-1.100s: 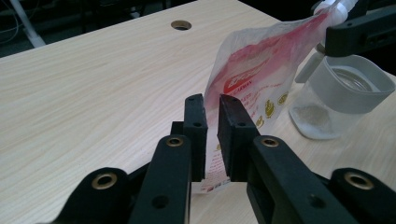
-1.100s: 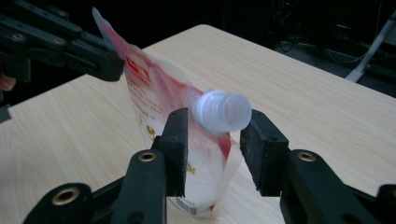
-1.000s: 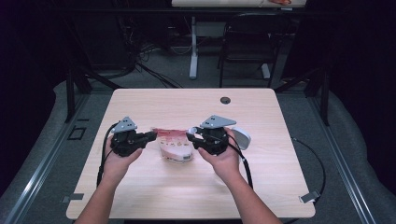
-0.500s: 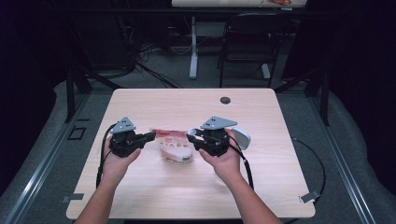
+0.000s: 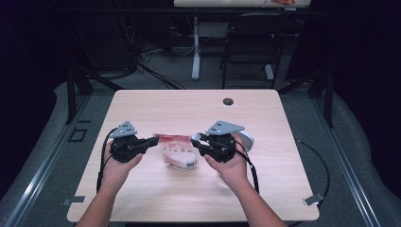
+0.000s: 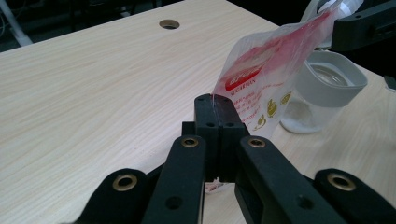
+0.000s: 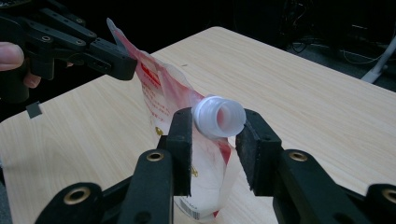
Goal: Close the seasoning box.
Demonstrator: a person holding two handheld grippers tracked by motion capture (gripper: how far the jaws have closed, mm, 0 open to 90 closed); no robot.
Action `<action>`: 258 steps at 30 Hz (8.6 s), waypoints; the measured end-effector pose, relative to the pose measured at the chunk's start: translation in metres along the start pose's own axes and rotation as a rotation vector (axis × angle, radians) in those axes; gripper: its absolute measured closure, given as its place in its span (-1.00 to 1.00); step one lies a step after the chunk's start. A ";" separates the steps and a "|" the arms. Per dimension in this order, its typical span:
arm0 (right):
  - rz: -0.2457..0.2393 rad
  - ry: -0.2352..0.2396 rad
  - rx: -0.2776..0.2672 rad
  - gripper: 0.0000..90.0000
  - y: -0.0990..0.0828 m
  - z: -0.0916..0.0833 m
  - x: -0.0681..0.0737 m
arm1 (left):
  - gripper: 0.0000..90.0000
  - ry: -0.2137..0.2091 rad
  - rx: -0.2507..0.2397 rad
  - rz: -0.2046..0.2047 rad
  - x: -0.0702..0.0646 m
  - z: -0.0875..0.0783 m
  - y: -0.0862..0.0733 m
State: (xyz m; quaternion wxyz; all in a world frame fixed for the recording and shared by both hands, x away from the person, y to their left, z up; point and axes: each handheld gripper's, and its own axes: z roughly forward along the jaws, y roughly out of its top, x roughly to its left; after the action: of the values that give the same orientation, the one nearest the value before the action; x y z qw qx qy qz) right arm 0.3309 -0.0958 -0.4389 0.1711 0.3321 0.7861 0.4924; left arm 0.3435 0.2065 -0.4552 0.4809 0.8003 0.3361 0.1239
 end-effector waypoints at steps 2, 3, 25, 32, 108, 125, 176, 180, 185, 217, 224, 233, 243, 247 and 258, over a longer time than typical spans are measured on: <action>-0.004 0.003 0.004 0.50 -0.001 -0.003 0.001 | 1.00 -0.009 0.009 0.004 -0.002 -0.001 -0.001; -0.004 0.004 0.005 0.50 -0.002 -0.004 0.002 | 1.00 -0.011 0.009 0.003 -0.004 -0.001 -0.001; -0.019 0.017 0.059 0.49 -0.013 -0.027 0.006 | 1.00 -0.057 0.032 0.020 -0.023 0.000 -0.005; -0.031 0.025 0.071 0.49 -0.013 -0.028 0.005 | 1.00 -0.068 0.026 0.014 -0.023 -0.001 -0.007; -0.261 0.114 0.202 0.54 0.063 0.010 0.046 | 0.40 0.014 0.028 -0.053 0.007 -0.032 -0.006; -0.280 0.139 0.248 0.50 0.065 0.029 0.055 | 0.41 0.025 0.026 -0.073 0.011 -0.035 -0.007; -0.313 0.112 0.409 0.67 0.064 0.061 0.057 | 0.38 0.021 0.034 -0.078 0.012 -0.031 -0.009; -0.316 0.109 0.415 0.69 0.065 0.061 0.057 | 0.38 0.023 0.033 -0.078 0.012 -0.031 -0.010; -0.323 0.107 0.420 0.74 0.065 0.062 0.057 | 0.38 0.025 0.031 -0.081 0.013 -0.031 -0.010; -0.412 0.156 0.448 1.00 0.070 0.061 0.054 | 0.33 0.007 0.041 -0.068 0.009 -0.028 -0.010; -0.410 0.155 0.422 1.00 0.067 0.053 0.047 | 0.31 -0.004 0.037 -0.062 0.006 -0.027 -0.008; -0.377 0.166 0.386 1.00 0.064 0.042 0.037 | 0.28 -0.020 0.039 -0.049 0.003 -0.023 -0.009; -0.360 0.176 0.341 1.00 0.066 0.028 0.034 | 0.22 -0.072 0.035 -0.034 -0.001 -0.013 -0.011; -0.363 0.178 0.330 1.00 0.067 0.023 0.035 | 0.16 -0.107 0.009 -0.009 -0.003 -0.008 -0.013; -0.368 0.191 0.320 1.00 0.069 0.013 0.034 | 0.09 -0.182 0.005 0.027 -0.009 0.004 -0.017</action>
State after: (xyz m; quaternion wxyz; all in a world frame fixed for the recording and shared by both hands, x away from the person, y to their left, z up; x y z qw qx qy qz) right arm 0.3386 -0.0430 -0.3814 0.1280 0.1583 0.9138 0.3514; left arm 0.3319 0.2031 -0.4710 0.5058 0.8138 0.2804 0.0566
